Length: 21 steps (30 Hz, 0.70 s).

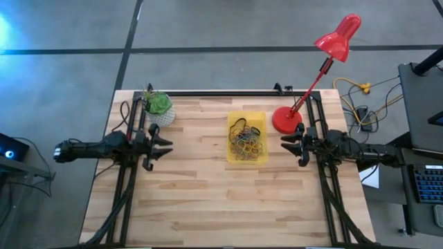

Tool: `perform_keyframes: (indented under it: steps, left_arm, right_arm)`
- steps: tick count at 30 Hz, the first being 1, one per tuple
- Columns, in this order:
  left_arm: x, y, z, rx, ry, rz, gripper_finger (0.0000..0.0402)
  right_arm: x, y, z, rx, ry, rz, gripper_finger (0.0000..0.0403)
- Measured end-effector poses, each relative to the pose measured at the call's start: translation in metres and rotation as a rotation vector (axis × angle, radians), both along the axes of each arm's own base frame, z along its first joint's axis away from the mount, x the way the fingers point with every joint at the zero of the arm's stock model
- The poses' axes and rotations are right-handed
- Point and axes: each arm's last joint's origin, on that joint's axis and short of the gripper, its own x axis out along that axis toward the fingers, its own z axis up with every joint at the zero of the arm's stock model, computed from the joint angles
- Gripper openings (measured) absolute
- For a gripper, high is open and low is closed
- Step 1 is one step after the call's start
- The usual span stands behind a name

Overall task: Pick and place rubber bands into bin
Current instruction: Return to Home Position

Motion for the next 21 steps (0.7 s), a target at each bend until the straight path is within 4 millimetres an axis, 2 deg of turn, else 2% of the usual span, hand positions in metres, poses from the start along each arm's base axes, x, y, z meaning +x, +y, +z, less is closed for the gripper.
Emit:
perform_keyframes:
  steps: [21]
  left_arm:
    - [0.0035, -0.0002, -0.0066, -0.008, 0.076, -0.004, 0.0104]
  right_arm:
    - [0.0051, 0.0005, -0.0066, -0.002, 0.084, 0.016, 0.0135]
